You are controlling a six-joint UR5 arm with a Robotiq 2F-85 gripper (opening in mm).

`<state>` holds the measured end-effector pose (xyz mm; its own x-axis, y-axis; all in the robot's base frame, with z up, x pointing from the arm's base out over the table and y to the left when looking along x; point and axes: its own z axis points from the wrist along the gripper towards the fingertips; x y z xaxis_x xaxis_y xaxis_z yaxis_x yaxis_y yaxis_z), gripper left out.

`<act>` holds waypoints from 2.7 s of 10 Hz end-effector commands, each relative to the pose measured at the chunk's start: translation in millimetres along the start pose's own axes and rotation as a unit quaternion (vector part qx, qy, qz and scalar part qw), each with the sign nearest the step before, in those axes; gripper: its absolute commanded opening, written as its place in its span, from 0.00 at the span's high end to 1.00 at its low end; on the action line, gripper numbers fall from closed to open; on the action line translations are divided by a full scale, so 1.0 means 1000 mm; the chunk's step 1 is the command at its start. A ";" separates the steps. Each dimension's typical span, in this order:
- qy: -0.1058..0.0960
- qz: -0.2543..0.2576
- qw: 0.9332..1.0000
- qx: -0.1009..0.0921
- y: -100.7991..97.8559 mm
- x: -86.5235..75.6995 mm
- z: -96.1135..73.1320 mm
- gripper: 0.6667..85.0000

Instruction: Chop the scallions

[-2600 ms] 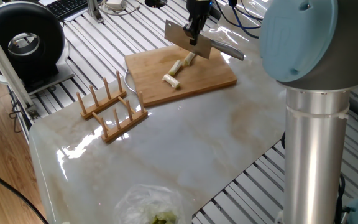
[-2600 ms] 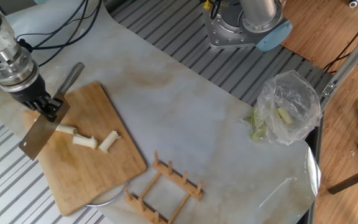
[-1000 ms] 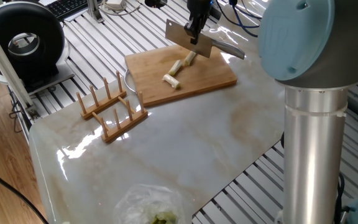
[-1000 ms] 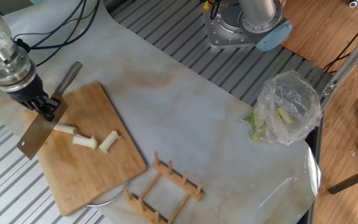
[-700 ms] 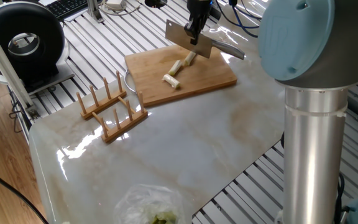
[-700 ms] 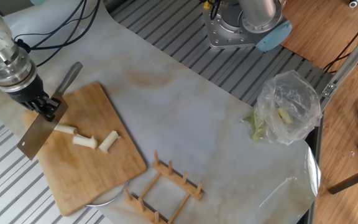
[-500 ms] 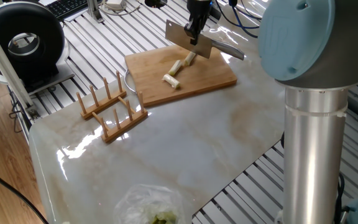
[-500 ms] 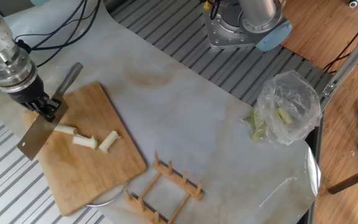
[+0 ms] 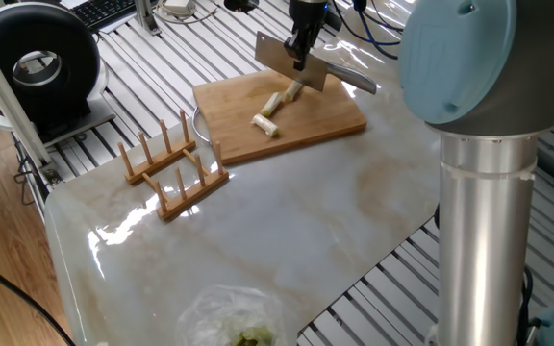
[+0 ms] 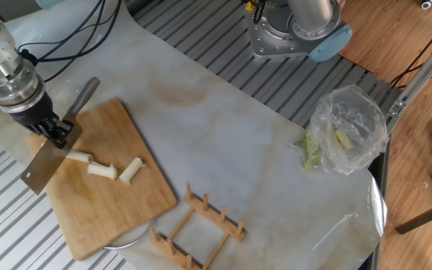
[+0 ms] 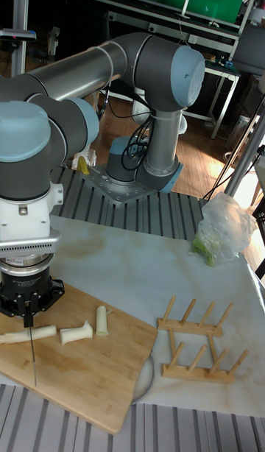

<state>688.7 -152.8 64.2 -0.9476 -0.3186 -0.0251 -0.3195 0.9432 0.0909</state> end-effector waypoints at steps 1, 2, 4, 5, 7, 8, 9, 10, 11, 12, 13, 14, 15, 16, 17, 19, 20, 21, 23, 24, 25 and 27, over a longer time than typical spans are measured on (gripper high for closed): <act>-0.004 0.002 1.000 -0.006 0.001 -0.002 -0.001 0.99; -0.004 0.002 1.000 -0.005 0.000 -0.002 0.000 0.99; -0.005 0.003 1.000 -0.007 0.001 -0.003 0.000 0.99; -0.005 0.003 1.000 -0.006 0.001 -0.003 0.001 0.99; -0.004 -0.002 1.000 -0.007 0.000 -0.002 0.002 0.99; 0.002 -0.007 1.000 -0.001 -0.003 0.001 0.004 0.99; 0.006 -0.009 1.000 -0.003 -0.002 0.003 0.004 0.99; 0.011 -0.011 1.000 -0.005 -0.003 0.005 0.002 0.99; 0.017 -0.013 1.000 -0.004 -0.005 0.007 0.001 0.99; 0.020 -0.014 1.000 -0.001 -0.007 0.008 0.001 0.99; 0.020 -0.013 1.000 0.000 -0.007 0.008 0.002 0.99; 0.020 -0.012 1.000 0.000 -0.007 0.006 0.006 0.99; 0.021 -0.009 1.000 0.003 -0.007 0.004 0.009 0.99; 0.028 -0.007 1.000 0.004 -0.008 0.006 0.009 0.99; 0.035 -0.010 0.999 0.002 -0.011 0.008 0.006 0.99; 0.039 -0.014 0.999 0.000 -0.014 0.009 0.003 0.99; 0.042 -0.014 0.999 0.001 -0.015 0.009 0.002 0.99; 0.046 -0.013 0.999 0.003 -0.016 0.010 0.001 0.99; 0.046 -0.004 0.999 0.010 -0.013 0.006 0.008 0.99; 0.040 0.002 0.999 0.012 -0.009 0.002 0.015 0.99; 0.041 0.002 0.999 0.009 -0.007 0.000 0.015 0.99; 0.050 -0.004 0.999 -0.002 -0.007 0.004 0.005 0.99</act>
<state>687.2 -163.4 53.3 -0.9394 -0.3354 0.0707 -0.3303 0.9410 0.0740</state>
